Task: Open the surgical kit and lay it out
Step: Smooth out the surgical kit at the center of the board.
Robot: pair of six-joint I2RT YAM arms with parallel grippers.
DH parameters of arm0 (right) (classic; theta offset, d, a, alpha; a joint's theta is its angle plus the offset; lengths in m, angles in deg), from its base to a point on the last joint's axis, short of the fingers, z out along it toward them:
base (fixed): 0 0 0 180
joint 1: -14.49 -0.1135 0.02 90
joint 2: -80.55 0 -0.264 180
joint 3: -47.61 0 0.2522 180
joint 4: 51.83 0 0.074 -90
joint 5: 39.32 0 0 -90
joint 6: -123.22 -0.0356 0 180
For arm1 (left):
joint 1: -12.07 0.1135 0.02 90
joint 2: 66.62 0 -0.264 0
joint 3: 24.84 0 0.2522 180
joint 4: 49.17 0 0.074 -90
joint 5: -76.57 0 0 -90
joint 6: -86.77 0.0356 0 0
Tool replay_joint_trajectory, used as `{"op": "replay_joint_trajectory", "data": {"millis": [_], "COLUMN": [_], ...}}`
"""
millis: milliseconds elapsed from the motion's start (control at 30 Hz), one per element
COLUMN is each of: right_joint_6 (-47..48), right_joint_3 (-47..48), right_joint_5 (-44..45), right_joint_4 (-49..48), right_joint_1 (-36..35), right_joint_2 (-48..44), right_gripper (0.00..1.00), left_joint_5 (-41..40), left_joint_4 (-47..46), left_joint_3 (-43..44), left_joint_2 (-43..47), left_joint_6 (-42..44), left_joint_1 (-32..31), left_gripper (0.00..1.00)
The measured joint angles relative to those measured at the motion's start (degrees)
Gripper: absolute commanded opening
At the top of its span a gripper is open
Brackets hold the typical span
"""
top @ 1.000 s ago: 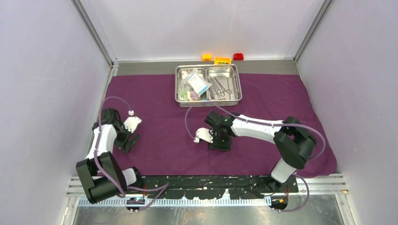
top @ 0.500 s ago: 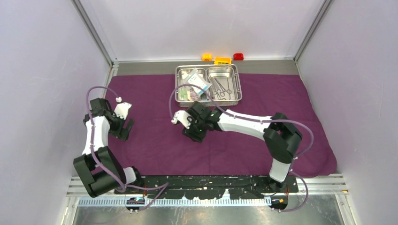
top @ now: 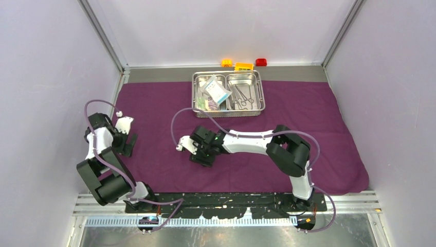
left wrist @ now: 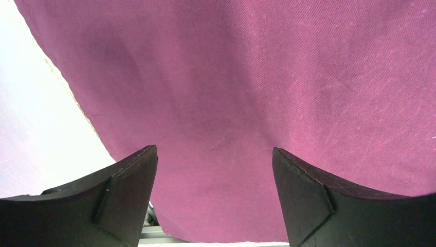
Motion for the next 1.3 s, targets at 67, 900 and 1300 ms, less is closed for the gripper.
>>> {"op": "replay_joint_trajectory", "data": {"millis": [67, 900, 1300], "right_joint_6": [-0.04, 0.59, 0.81], "right_joint_3": [0.26, 0.37, 0.09], "right_joint_5": [-0.13, 0.48, -1.14], "right_joint_4": [0.09, -0.42, -0.48], "right_joint_1": [0.00, -3.08, -6.95], "right_joint_2": [0.22, 0.48, 0.37], "right_gripper": [0.49, 0.48, 0.47], "left_joint_5": [0.00, 0.20, -3.43], "left_joint_4": [-1.03, -5.46, -6.03], "left_joint_3": [-0.83, -7.91, -12.13], "left_joint_2": [-0.02, -0.20, 5.46], "left_joint_6": [0.57, 8.70, 15.87], "left_joint_1": [0.00, -0.02, -0.02], "left_gripper": [0.84, 0.82, 0.82]}}
